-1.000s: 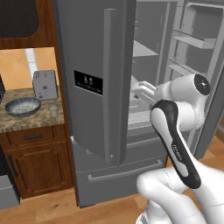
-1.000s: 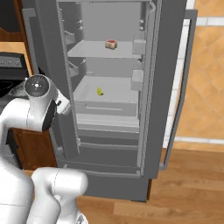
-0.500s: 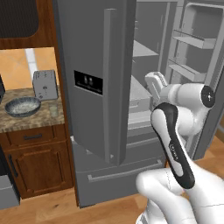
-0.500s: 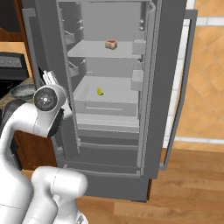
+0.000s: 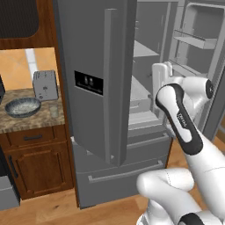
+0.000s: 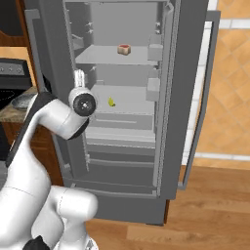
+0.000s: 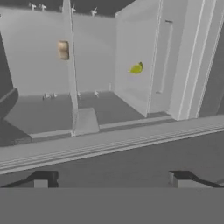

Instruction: Grab a lemon wedge from the fridge and one ice cube from the ice bowl, and put them in the glass of lemonade.

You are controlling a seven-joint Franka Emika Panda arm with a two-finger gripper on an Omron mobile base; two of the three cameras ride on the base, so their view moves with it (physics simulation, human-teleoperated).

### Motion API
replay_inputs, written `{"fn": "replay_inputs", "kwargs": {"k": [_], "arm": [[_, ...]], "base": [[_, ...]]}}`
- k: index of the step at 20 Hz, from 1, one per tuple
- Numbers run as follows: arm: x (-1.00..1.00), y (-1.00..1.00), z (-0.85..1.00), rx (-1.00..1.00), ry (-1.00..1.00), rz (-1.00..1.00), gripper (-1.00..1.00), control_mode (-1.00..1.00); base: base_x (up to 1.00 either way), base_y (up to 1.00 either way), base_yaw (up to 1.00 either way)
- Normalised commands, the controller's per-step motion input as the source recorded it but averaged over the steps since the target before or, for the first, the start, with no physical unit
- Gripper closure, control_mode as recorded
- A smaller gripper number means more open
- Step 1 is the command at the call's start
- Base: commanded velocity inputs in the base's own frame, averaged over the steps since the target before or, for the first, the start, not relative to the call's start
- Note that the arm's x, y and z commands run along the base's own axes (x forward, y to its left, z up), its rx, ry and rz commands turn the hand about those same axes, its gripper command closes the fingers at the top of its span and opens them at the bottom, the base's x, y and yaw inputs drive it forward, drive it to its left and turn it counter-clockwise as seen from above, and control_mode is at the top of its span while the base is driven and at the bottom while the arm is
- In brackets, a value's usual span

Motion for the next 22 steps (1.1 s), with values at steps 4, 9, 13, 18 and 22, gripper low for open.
{"fn": "replay_inputs", "kwargs": {"k": [4, 9, 13, 18, 22], "arm": [[0.68, 0.01, 0.01, 0.26, 0.02, 0.15, -1.0, -1.0], [0.67, 0.12, -0.04, 0.06, 0.02, 0.09, -1.0, -1.0], [0.78, 0.0, -0.19, 0.0, 0.08, 0.05, -1.0, -1.0], [0.85, 0.0, -0.11, 0.0, 0.1, 0.05, -1.0, -1.0], [0.55, 0.12, -0.05, 0.0, 0.13, 0.14, -1.0, -1.0]], "base": [[0.0, 0.0, 0.0], [0.0, 0.0, 0.0], [0.0, 0.0, 0.0], [0.0, 0.0, 0.0], [0.0, 0.0, 0.0]]}}
